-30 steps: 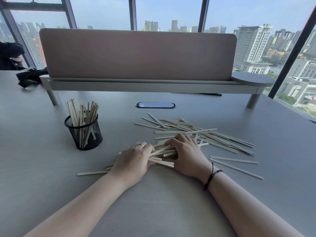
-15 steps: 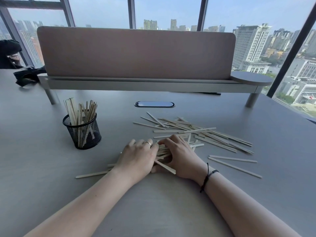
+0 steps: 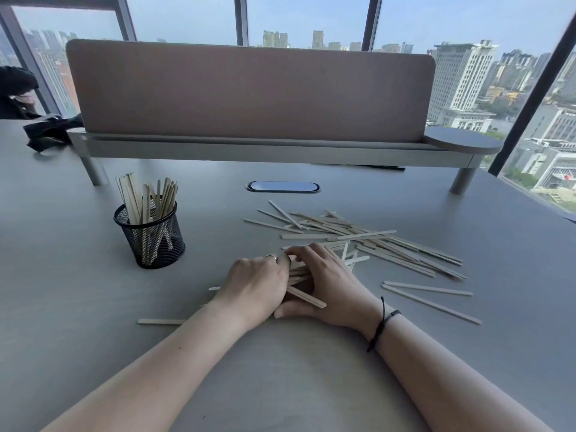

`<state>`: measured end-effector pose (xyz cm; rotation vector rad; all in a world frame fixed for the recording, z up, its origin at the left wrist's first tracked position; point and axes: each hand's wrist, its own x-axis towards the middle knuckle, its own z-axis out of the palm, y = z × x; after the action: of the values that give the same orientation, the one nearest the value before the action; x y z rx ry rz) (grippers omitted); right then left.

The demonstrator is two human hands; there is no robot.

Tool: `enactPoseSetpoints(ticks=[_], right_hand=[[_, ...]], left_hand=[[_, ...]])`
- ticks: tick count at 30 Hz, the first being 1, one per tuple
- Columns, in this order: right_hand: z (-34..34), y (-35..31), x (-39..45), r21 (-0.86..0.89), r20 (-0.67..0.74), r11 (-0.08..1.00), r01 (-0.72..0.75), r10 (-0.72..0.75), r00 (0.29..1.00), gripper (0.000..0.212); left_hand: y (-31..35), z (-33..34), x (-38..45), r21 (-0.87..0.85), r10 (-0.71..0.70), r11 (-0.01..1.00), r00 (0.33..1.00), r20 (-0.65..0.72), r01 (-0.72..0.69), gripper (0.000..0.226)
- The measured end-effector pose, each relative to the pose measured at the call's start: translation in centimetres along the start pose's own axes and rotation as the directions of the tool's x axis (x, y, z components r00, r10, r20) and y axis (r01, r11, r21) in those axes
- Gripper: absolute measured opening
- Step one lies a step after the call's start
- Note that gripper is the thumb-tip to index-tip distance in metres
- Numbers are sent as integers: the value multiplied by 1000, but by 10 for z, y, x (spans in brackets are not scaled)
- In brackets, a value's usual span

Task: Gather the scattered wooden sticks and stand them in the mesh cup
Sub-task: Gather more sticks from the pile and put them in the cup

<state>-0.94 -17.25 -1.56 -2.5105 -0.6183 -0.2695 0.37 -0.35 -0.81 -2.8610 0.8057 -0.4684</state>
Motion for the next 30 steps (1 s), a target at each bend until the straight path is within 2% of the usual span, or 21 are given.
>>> enactPoseSetpoints(ticks=[4, 7, 9, 13, 14, 17, 19, 21, 25, 30], right_hand=[[-7, 1, -2, 48, -90, 999, 17, -12, 996, 109], [-11, 2, -3, 76, -162, 997, 27, -14, 987, 115], [-13, 1, -3, 116, -213, 993, 25, 0, 977, 116], [-18, 0, -4, 146, -290, 989, -3, 45, 956, 118], [-18, 1, -4, 142, -297, 990, -6, 48, 954, 118], [-18, -1, -5, 152, -273, 988, -28, 69, 960, 117], [-17, -2, -6, 175, -239, 984, -43, 85, 967, 116], [-15, -3, -7, 167, -206, 985, -50, 84, 975, 111], [-13, -2, -6, 105, -193, 990, -99, 118, 974, 93], [-14, 0, -6, 114, -217, 986, -120, 143, 966, 84]], left_hand=[[-5, -5, -4, -47, -8, 999, 1000, 22, 9, 22], [-12, -8, -7, -98, 10, 995, 999, -38, -14, 19], [-20, 0, -7, -65, 10, 998, 998, -70, -14, 32], [-36, 2, -11, -154, -52, 988, 981, -186, 23, 17], [-40, 2, -12, -181, -56, 983, 971, -231, 14, 24], [-45, -4, -14, -257, -67, 966, 958, -279, -7, 64], [-46, -2, -15, -287, -85, 958, 949, -305, -7, 75], [-47, 0, -15, -293, -113, 956, 957, -268, 31, 74], [-45, -5, -15, -326, -178, 938, 972, -150, 121, 57], [-48, -6, -15, -411, -220, 899, 967, -129, 150, 55]])
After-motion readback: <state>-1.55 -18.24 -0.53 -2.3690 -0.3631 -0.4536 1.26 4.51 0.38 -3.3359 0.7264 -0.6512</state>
